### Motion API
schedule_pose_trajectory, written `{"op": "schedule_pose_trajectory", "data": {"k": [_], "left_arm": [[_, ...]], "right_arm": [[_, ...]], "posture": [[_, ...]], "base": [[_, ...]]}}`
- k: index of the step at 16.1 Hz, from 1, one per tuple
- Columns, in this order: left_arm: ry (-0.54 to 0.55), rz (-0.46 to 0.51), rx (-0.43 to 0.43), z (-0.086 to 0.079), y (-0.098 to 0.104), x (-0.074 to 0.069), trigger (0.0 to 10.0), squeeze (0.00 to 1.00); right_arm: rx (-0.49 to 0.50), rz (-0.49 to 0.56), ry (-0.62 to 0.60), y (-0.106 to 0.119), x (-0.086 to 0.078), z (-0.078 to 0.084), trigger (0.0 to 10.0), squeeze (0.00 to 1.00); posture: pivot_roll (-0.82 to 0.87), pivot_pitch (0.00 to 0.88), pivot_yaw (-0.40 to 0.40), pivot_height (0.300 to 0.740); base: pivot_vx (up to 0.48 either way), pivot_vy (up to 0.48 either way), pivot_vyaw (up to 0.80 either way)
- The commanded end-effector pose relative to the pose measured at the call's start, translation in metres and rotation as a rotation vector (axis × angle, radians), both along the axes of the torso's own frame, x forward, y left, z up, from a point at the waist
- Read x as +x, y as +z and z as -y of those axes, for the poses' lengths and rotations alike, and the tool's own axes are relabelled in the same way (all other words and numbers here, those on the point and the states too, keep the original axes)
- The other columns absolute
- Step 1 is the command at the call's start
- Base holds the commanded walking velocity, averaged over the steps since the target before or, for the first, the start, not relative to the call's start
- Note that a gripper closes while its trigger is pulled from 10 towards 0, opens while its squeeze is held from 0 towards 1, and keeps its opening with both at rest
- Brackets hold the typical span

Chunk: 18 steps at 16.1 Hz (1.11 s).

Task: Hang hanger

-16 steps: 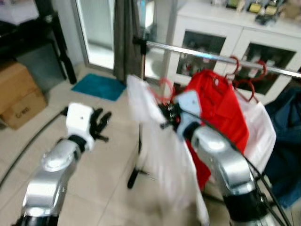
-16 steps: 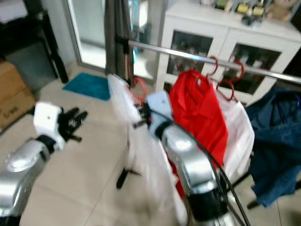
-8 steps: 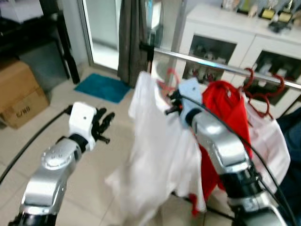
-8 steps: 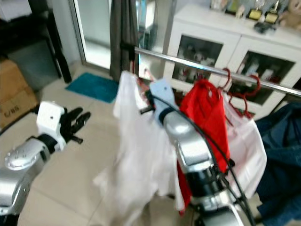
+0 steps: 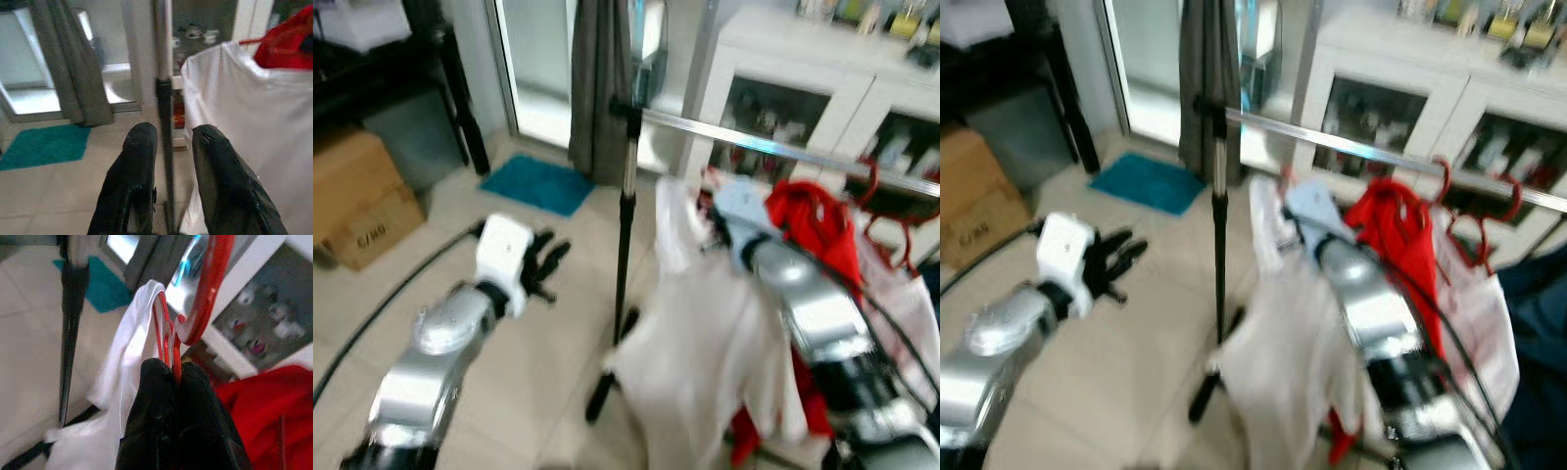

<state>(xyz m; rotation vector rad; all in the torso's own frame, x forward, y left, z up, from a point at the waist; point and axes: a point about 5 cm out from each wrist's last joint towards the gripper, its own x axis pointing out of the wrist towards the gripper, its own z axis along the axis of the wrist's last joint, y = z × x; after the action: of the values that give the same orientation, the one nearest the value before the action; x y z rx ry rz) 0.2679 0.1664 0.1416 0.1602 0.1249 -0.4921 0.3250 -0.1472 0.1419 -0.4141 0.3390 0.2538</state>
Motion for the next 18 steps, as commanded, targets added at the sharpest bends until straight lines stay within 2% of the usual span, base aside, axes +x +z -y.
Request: {"op": "schedule_pose_trajectory", "data": {"k": [1,2,4,7,10,12,15,18], "left_arm": [[-0.018,-0.015,0.007,0.002,-0.001,0.000,10.0,0.00],[-0.020,-0.017,0.009,0.003,-0.001,0.000,10.0,0.00],[-0.054,-0.012,0.002,0.006,0.000,-0.001,10.0,0.00],[-0.071,0.007,-0.001,0.007,0.005,0.000,10.0,0.00],[-0.090,0.028,-0.009,0.008,0.013,0.004,10.0,0.00],[-0.128,0.047,-0.030,0.012,0.020,0.005,10.0,0.00],[-0.150,0.068,-0.057,0.014,0.028,0.005,10.0,0.00],[-0.188,0.069,-0.052,0.015,0.033,0.003,10.0,0.00]], "right_arm": [[0.018,0.000,-0.044,0.002,-0.001,0.010,10.0,0.00],[0.018,0.010,-0.062,0.003,0.001,0.012,10.0,0.00],[0.083,0.094,-0.101,0.017,0.009,0.008,10.0,0.00],[0.239,0.198,-0.117,0.036,0.017,-0.002,10.0,0.00],[0.274,0.241,-0.123,0.049,0.029,-0.010,10.0,0.00],[0.282,0.220,-0.119,0.051,0.040,-0.016,10.0,0.00],[0.306,0.137,-0.103,0.041,0.055,-0.029,10.0,0.00],[0.342,0.114,-0.173,0.046,0.076,-0.038,10.0,0.00]], "posture": [[0.05,0.000,-0.035,0.740],[0.05,0.000,-0.035,0.740],[0.05,0.000,-0.035,0.740],[0.05,0.000,-0.036,0.740],[0.05,0.000,-0.029,0.740],[0.05,0.000,-0.025,0.740],[0.04,0.000,-0.015,0.740],[0.05,0.000,0.001,0.740]], "base": [[0.000,0.000,0.00],[0.000,0.000,0.00],[0.000,0.000,0.00],[0.000,0.000,0.00],[0.000,0.000,0.00],[0.000,0.000,0.00],[0.000,0.000,0.00],[0.000,0.000,0.00]]}}
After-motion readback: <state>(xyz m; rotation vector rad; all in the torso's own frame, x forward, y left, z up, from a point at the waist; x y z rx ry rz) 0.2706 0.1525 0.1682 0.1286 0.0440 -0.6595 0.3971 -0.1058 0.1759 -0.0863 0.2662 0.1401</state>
